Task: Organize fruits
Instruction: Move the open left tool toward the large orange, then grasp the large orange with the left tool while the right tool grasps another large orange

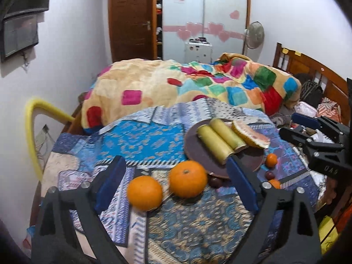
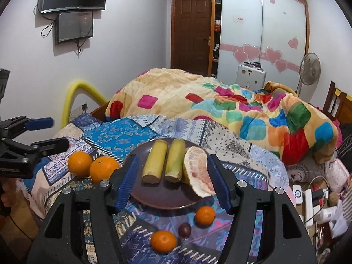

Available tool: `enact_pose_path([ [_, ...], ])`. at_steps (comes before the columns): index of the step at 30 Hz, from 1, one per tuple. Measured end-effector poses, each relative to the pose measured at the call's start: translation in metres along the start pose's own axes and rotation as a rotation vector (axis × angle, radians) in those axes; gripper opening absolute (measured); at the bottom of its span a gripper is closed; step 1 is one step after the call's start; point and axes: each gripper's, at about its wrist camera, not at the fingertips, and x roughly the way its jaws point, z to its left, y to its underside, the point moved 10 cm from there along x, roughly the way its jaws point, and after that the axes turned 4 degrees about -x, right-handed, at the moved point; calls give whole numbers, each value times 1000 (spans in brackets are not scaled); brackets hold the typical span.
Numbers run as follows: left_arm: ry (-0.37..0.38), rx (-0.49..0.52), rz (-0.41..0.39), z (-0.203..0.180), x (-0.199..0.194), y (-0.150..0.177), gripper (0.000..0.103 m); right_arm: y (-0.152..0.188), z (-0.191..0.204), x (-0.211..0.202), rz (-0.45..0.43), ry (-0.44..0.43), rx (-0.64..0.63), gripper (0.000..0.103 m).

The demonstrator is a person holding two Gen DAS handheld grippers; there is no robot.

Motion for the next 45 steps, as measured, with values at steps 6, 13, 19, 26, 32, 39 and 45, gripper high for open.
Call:
enact_pose_path([
  [6, -39, -20, 70, 28, 19, 33, 96, 13, 8, 12, 32, -22, 10, 63],
  [13, -53, -48, 156, 56, 57, 65, 96, 23, 23, 25, 55, -41, 3, 70],
  [19, 2, -94, 219, 64, 88, 79, 90, 28, 32, 43, 79, -61, -1, 71],
  [26, 48, -106, 242, 59, 103, 83, 64, 38, 46, 66, 123, -80, -28, 71],
  [32, 79, -131, 221, 60, 94, 82, 63, 41, 62, 74, 155, -104, -70, 71],
  [39, 46, -94, 164, 68, 66, 79, 63, 40, 92, 79, 169, -161, -107, 76],
  [45, 39, -111, 151, 83, 50, 86, 63, 40, 119, 90, 183, -197, -152, 77],
])
